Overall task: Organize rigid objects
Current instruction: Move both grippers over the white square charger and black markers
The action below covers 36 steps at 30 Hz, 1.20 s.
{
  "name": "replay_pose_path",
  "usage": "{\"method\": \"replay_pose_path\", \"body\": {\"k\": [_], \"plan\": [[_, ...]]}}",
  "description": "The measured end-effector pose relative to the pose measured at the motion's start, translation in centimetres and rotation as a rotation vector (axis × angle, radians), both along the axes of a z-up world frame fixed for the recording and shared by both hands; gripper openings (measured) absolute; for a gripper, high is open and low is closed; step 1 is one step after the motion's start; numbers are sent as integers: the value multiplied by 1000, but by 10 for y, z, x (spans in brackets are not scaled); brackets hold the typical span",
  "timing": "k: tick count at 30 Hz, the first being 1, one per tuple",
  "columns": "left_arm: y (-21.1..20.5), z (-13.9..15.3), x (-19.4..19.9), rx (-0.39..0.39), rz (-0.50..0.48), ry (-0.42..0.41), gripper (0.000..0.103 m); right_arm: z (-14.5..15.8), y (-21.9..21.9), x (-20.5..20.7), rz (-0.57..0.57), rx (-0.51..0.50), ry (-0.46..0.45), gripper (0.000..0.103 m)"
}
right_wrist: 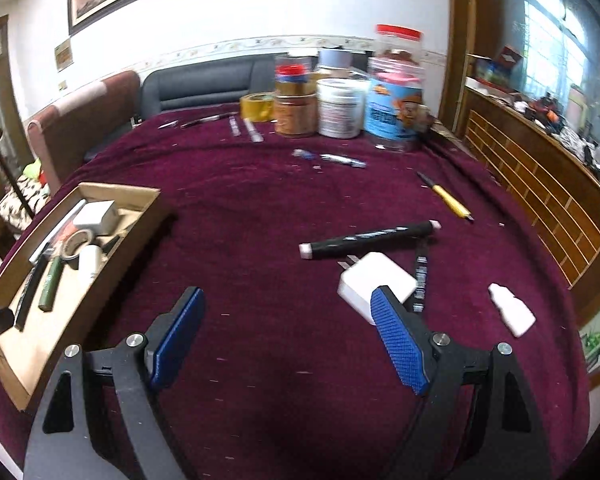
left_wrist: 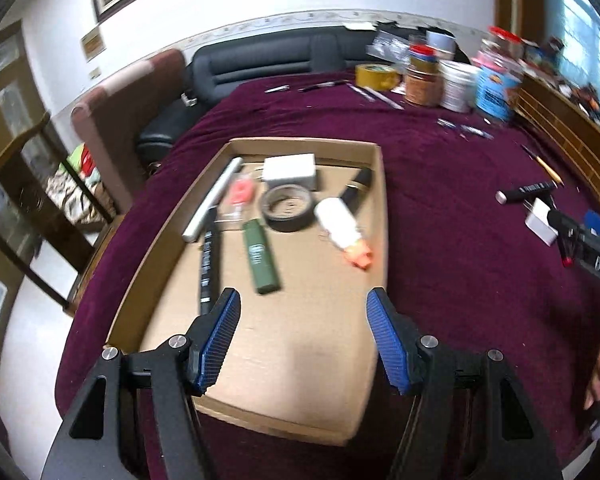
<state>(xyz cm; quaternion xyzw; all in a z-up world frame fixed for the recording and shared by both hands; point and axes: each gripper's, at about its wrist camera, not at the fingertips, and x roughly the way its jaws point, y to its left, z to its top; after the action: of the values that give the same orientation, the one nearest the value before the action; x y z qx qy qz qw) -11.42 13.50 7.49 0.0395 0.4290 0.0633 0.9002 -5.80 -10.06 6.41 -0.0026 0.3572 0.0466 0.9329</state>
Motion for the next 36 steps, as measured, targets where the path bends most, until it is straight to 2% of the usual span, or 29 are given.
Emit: {"method": "replay_pose_path", "body": {"k": [5, 10, 15, 21, 26, 36], "plan": [[-27, -1, 1, 37, -43, 13, 60, -7, -52, 13, -124, 25, 58, 85], [-43, -3, 3, 64, -61, 25, 60, -26, -108, 29, -231, 146, 163, 85], [-48, -4, 3, 78, -55, 27, 60, -37, -132, 36, -261, 221, 212, 85], [-50, 6, -3, 75, -33, -33, 60, -44, -122, 39, -217, 224, 232, 85], [-48, 15, -7, 56, -21, -83, 60, -48, -91, 44, -123, 169, 249, 84], [-36, 18, -5, 25, 8, -108, 60, -55, -35, 47, 36, 107, 268, 85]]}}
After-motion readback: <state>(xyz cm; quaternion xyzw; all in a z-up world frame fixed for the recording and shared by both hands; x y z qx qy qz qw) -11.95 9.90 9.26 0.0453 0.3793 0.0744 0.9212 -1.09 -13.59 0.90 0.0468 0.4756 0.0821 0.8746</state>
